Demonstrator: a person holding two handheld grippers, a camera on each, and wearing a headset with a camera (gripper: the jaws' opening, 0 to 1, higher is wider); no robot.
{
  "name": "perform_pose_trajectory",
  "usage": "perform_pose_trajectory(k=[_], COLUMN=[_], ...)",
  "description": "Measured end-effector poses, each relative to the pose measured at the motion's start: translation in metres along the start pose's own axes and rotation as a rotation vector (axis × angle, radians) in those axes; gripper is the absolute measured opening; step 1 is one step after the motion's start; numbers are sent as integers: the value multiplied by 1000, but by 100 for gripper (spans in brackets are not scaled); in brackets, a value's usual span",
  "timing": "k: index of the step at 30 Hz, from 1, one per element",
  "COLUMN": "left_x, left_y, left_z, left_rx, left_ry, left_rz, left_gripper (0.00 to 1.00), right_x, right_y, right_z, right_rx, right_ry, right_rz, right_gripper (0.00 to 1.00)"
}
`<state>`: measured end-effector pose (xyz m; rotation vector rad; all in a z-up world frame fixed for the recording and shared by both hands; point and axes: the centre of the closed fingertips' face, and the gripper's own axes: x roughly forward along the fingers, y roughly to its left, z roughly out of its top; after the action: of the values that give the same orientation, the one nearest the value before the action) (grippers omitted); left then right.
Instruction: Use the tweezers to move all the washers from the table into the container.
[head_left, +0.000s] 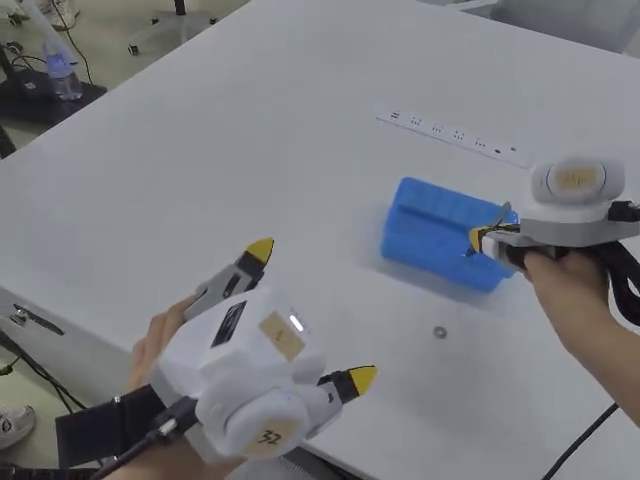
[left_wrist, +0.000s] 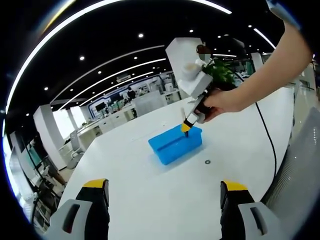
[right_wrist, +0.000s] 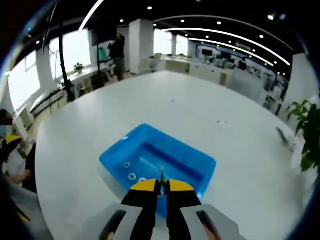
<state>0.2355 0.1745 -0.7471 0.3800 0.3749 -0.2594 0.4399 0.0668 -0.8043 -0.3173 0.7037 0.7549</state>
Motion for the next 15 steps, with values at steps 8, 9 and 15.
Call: perform_pose_trajectory(k=[8, 9, 15], left_x=[0, 0, 0], left_y=[-1, -1, -1], left_z=[-1, -1, -2], left_rx=[4, 4, 9], left_ry=[6, 8, 10], left_rz=[-3, -3, -6], left_gripper=[95, 95, 95], right_x=[6, 5, 6], right_y=[-1, -1, -1], right_z=[-12, -12, -12], right_rx=[-8, -5, 7], right_ry=[22, 30, 18], right_rz=[-6, -5, -4], right_gripper=[2, 2, 2])
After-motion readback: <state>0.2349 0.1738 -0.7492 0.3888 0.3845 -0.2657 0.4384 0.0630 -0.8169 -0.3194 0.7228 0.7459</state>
